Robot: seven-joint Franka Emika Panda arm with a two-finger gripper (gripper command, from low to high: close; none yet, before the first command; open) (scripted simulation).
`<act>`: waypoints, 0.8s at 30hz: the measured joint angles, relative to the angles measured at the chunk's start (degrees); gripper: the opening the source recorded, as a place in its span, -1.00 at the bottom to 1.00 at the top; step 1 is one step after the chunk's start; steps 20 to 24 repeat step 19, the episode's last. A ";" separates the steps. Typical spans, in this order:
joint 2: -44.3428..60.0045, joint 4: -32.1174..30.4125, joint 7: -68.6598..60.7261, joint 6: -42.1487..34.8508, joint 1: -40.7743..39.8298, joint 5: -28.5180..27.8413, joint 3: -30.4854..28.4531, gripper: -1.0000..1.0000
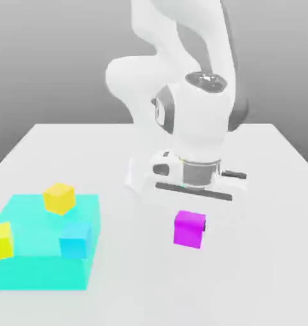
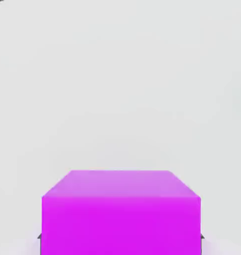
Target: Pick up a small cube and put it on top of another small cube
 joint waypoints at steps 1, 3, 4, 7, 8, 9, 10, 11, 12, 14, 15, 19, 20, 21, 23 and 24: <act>-1.96 -0.04 -0.47 -1.90 -2.22 -0.58 -1.74 -1.00; -5.91 -0.12 -1.45 -5.70 -6.63 -1.67 -5.26 -1.00; -7.90 -0.16 -1.90 -7.59 -8.77 -2.24 -7.08 -1.00; -13.89 -0.28 -3.66 -13.29 -15.57 -3.44 -12.12 -1.00; -15.92 -0.32 -4.25 -15.19 -17.86 -3.81 -13.80 -1.00; -17.84 -0.37 -4.88 -17.01 -20.12 -4.13 -15.40 -1.00; -19.00 -0.55 -5.39 -17.94 -21.89 -4.40 -16.74 -1.00; -18.65 -0.97 -5.70 -17.16 -22.78 -4.53 -17.54 -1.00; -17.55 -1.51 -5.91 -15.52 -23.20 -4.61 -18.07 -1.00; -14.41 -2.74 -6.19 -11.16 -23.47 -4.70 -18.79 -1.00; -12.65 -3.39 -6.30 -8.76 -23.46 -4.72 -19.11 -1.00; -11.19 -3.92 -6.37 -6.78 -23.46 -4.76 -19.32 1.00; -11.19 -3.92 -6.37 -6.78 -23.46 -4.76 -19.32 1.00; -11.19 -3.92 -6.37 -6.78 -23.46 -4.76 -19.32 1.00; -11.19 -3.92 -6.37 -6.78 -23.46 -4.76 -19.32 1.00; -11.19 -3.92 -6.37 -6.78 -23.46 -4.76 -19.32 1.00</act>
